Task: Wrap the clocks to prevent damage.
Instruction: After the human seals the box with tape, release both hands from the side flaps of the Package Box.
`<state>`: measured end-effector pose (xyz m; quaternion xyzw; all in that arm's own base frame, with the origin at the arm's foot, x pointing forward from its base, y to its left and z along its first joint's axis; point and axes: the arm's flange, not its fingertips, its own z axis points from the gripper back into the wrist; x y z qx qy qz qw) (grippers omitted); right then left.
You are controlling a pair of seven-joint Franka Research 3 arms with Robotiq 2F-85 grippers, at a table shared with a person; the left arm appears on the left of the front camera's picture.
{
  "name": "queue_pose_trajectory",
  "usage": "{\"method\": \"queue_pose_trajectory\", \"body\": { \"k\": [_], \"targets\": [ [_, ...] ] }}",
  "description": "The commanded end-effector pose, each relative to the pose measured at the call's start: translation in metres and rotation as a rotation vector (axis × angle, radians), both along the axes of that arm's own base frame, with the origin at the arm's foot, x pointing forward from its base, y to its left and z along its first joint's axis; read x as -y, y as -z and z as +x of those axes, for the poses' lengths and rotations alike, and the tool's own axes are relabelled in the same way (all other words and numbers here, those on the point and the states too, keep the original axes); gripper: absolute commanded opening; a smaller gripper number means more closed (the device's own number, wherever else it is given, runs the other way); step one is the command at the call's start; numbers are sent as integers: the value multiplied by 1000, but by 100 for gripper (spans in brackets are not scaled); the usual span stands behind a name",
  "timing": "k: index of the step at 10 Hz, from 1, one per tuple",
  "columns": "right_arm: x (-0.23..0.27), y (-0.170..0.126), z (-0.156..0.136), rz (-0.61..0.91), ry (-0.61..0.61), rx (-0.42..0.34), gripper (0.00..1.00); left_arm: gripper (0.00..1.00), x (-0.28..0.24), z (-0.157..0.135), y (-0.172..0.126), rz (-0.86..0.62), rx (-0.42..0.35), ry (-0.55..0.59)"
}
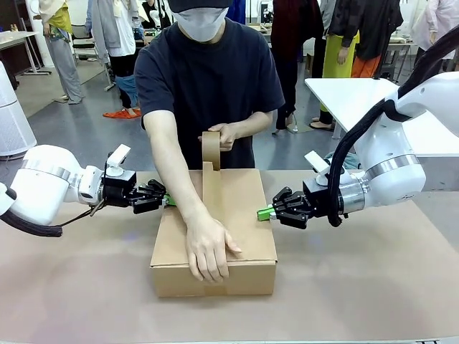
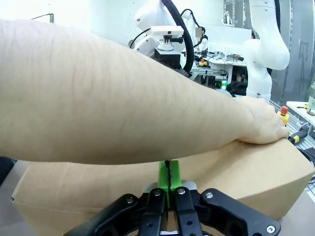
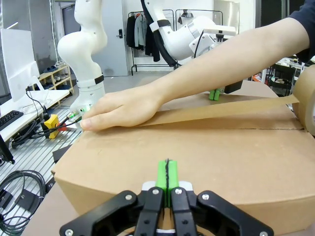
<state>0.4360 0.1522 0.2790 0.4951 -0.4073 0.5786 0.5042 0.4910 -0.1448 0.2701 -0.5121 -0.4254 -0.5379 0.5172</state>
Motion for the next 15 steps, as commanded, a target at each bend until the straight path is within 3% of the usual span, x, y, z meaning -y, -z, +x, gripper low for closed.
{"method": "queue_pose_trajectory", "body": {
  "k": [1, 15],
  "targets": [
    [0, 2, 0, -9, 8, -2, 1, 0, 0, 0, 3, 11, -1, -2],
    [0, 2, 0, -9, 8, -2, 1, 0, 0, 0, 3, 11, -1, -2]
  ]
}}
